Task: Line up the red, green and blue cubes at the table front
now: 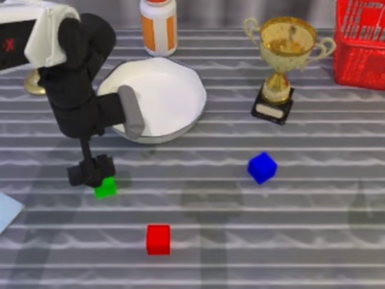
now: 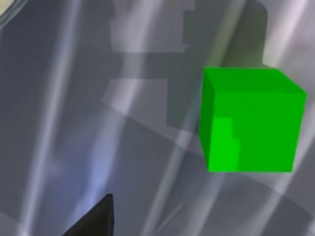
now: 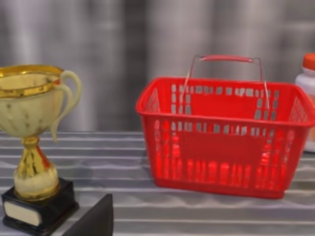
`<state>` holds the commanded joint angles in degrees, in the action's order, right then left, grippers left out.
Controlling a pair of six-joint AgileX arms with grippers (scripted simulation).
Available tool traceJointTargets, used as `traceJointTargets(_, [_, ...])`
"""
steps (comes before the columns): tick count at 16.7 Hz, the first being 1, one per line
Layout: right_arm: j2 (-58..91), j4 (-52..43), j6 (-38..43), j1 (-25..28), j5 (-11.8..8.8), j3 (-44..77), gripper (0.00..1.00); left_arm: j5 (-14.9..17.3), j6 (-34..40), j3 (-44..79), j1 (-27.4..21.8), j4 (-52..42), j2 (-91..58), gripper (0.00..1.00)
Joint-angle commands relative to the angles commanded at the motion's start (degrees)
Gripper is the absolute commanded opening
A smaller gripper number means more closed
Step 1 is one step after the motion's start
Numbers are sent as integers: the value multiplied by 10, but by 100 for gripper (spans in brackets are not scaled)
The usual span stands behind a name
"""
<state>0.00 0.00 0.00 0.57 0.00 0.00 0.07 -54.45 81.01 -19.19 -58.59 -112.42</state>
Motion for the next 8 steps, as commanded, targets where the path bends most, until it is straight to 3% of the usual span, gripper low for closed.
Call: traceJointTargets(8, [0, 0, 0, 0, 0, 0, 100, 0, -2, -17, 1, 37, -20, 100])
